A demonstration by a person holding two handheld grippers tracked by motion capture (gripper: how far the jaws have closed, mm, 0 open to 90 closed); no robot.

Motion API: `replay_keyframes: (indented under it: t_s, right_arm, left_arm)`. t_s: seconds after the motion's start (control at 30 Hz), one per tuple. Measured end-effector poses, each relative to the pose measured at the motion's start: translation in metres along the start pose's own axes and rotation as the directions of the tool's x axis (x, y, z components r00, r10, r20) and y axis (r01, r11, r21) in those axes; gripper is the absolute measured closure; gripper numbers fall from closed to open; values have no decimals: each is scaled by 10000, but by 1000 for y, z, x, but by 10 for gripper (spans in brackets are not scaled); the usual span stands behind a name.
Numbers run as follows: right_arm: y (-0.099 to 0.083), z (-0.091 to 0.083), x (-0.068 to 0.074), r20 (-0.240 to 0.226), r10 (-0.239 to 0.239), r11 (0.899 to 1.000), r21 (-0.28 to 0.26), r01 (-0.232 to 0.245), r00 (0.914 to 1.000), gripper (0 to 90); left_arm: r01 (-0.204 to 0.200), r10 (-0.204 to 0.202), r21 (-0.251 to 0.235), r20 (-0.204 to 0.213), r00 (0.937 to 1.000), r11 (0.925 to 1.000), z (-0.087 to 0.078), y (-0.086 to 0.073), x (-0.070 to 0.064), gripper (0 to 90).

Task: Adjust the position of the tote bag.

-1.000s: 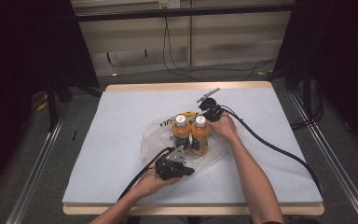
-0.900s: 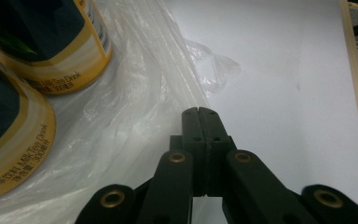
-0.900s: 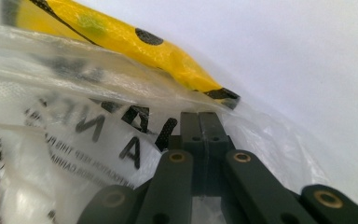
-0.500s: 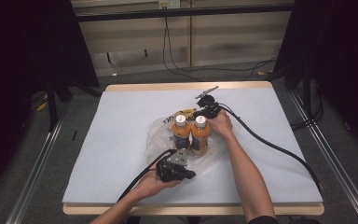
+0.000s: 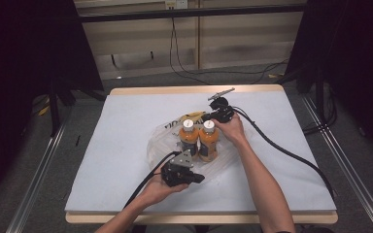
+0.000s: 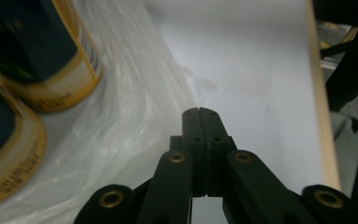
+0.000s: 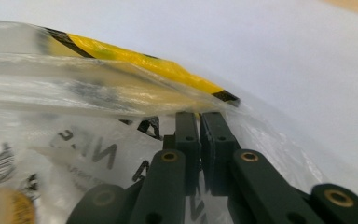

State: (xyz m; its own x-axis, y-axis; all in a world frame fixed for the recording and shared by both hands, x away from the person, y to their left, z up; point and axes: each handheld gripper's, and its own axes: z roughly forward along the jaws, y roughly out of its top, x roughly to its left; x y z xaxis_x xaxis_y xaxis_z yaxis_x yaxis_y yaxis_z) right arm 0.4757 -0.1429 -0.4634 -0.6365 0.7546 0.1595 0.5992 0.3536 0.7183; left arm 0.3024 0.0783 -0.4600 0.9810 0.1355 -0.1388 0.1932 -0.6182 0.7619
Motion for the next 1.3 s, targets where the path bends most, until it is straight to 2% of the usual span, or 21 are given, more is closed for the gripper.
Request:
replay_keyframes:
  t_s: [0.03,0.1,0.13,0.2,0.23,0.33,0.53,0.67,0.8,0.87,0.97,1.0,1.03,1.07,1.1,1.13,1.17,1.2,1.23,1.27,1.3]
  right_arm:
    - [1,-10,2,-293,105,9995,-284,-114,9995,873]
    - [1,-15,3,-270,83,9994,-333,-92,9996,875]
    - [0,-21,3,-450,88,9994,-317,-103,9990,878]
    - [-2,-27,4,-623,45,9992,-384,-69,9980,870]
    - [-2,-27,4,-623,45,9992,-384,-69,9980,870]
    - [-4,-38,10,-605,-48,9982,-604,12,9982,796]
    - [0,-56,18,-688,-318,9952,-945,252,9971,793]
    - [-8,-69,22,-646,-537,9950,-878,479,9965,815]
    - [-22,-73,26,-631,-662,9964,-570,627,9958,832]
    - [-25,-78,29,-579,-769,9961,-480,742,9954,844]
    - [-27,-86,34,-760,-746,9956,-617,700,9943,863]
    - [-29,-89,37,-660,-974,9940,-563,937,9931,864]
    - [-29,-89,37,-660,-974,9940,-563,937,9931,864]
    - [-36,-93,41,-614,-1025,9940,-442,999,9928,871]
    - [-36,-93,41,-614,-1025,9940,-442,999,9928,871]
    - [-43,-94,43,-441,-1136,9933,-243,1126,9925,873]
    - [-43,-94,43,-441,-1136,9933,-243,1126,9925,873]
    - [-54,-93,43,-619,-890,9960,-140,883,9941,879]
    - [-60,-92,44,-645,-937,9955,37,942,9935,879]
    - [-64,-91,47,-500,-1014,9944,245,1028,9936,879]
    - [-64,-91,47,-500,-1014,9944,245,1028,9936,879]
  left_arm:
    - [89,-89,-314,20,10000,9995,-8,4,1,900]
    - [73,-72,-467,11,10000,9989,-11,5,1,900]
    - [173,-172,-678,17,9999,9976,-16,6,2,900]
    - [275,-296,-916,-225,9993,9954,-26,7,4,900]
    - [275,-296,-916,-225,9993,9954,-26,7,4,900]
    - [349,-438,-1421,-599,9972,9892,-46,10,10,891]
    - [402,-600,-1778,-1075,9924,9833,-68,12,19,891]
    - [492,-839,-1975,-1714,9816,9791,-89,11,30,900]
    - [686,-1089,-2039,-1933,9751,9766,-99,9,40,900]
    - [604,-1034,-2019,-2100,9722,9775,-106,10,49,900]
    - [919,-1471,-2413,-2218,9639,9661,-109,11,69,900]
    - [978,-1519,-2263,-2357,9599,9691,-109,11,77,900]
    - [978,-1519,-2263,-2357,9599,9691,-109,11,77,900]
    - [1093,-1609,-2185,-2345,9587,9697,-107,11,84,900]
    - [1212,-1692,-2160,-2199,9607,9689,-104,10,91,900]
    - [1589,-1997,-2281,-1689,9652,9606,-95,5,105,900]
    - [1589,-1997,-2281,-1689,9652,9606,-95,5,105,900]
    - [1803,-2214,-2096,-1928,9559,9610,-86,1,111,900]
    - [1803,-2214,-2096,-1928,9559,9610,-86,1,111,900]
    - [1678,-2036,-1800,-2036,9576,9692,-77,2,113,900]
    - [1678,-2036,-1800,-2036,9576,9692,-77,2,113,900]
